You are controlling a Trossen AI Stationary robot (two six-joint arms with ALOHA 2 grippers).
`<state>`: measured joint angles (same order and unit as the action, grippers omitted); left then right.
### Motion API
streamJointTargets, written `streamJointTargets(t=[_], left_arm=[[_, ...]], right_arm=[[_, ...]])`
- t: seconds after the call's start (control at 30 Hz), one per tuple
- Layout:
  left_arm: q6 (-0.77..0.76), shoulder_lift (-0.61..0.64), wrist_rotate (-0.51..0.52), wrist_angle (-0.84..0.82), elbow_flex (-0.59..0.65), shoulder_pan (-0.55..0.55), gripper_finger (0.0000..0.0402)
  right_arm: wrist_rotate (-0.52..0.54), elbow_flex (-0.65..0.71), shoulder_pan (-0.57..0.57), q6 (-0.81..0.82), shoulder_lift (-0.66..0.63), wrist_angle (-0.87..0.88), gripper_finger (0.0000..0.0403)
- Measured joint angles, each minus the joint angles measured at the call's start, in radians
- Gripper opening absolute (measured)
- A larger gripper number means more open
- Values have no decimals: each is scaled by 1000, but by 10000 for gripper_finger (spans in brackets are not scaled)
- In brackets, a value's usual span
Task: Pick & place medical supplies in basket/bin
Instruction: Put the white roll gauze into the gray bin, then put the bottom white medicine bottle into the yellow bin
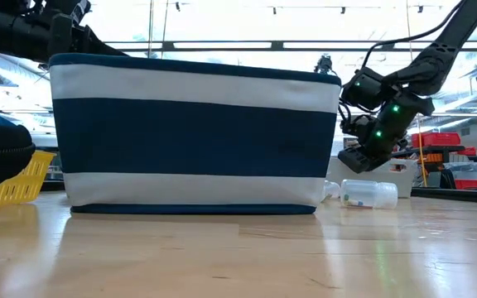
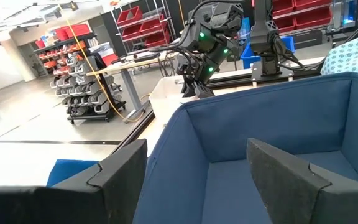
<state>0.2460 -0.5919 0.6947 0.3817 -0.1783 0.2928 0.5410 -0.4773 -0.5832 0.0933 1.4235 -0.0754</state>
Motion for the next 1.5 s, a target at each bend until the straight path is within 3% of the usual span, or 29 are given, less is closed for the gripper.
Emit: streamJointTargets(t=[0.43,1.1,1.5], left_arm=[[-3,0,0,0,0,0,280],[-21,0,0,-13,0,0,280],[-22,0,0,-13,0,0,280]], right_arm=[[1,-2,0,0,0,-9,55],[1,-1,4,-21,0,-55,205],[1,0,23,-77,-1,-162,217]])
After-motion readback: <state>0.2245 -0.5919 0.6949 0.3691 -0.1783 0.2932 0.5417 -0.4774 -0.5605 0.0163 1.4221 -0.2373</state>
